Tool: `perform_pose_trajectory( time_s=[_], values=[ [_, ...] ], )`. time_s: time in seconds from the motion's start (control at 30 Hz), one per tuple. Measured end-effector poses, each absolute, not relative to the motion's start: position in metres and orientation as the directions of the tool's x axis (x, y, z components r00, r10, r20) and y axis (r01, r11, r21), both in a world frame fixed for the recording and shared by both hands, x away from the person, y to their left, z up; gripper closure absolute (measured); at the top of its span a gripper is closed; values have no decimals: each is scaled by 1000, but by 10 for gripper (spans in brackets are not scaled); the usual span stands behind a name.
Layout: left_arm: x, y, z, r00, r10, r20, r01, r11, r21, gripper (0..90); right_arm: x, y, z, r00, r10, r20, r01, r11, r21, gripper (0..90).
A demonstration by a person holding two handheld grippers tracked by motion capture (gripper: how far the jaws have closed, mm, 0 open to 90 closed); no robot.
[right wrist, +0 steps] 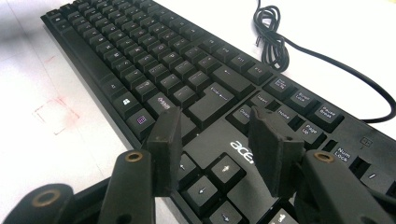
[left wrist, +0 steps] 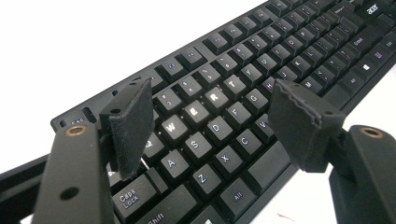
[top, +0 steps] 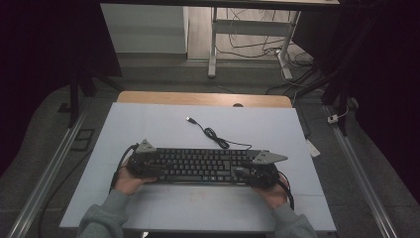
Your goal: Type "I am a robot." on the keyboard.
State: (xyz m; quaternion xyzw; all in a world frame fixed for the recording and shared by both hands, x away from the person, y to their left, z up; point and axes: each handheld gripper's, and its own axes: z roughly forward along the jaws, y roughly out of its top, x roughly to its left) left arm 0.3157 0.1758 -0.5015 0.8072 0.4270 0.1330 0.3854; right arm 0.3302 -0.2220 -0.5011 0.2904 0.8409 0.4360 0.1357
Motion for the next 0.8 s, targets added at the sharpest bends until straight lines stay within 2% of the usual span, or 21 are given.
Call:
perform_pose_trajectory(
  time_s=[0.17, 0.37, 0.5, 0.8],
  values=[
    [316, 176, -501, 597, 793, -124, 587, -326, 741, 310, 331, -222, -501, -797, 604, 25, 368, 451, 813, 546],
    [315, 170, -500, 626, 770, -125, 569, -341, 748, 372, 331, -221, -501, -797, 604, 18, 366, 458, 810, 546],
    [313, 163, -500, 659, 743, -117, 546, -365, 754, 478, 331, -220, -501, -797, 603, 17, 366, 461, 809, 546],
    [312, 151, -503, 699, 708, -100, 527, -415, 741, 822, 331, -219, -502, -801, 599, 19, 368, 467, 804, 546]
  ],
)
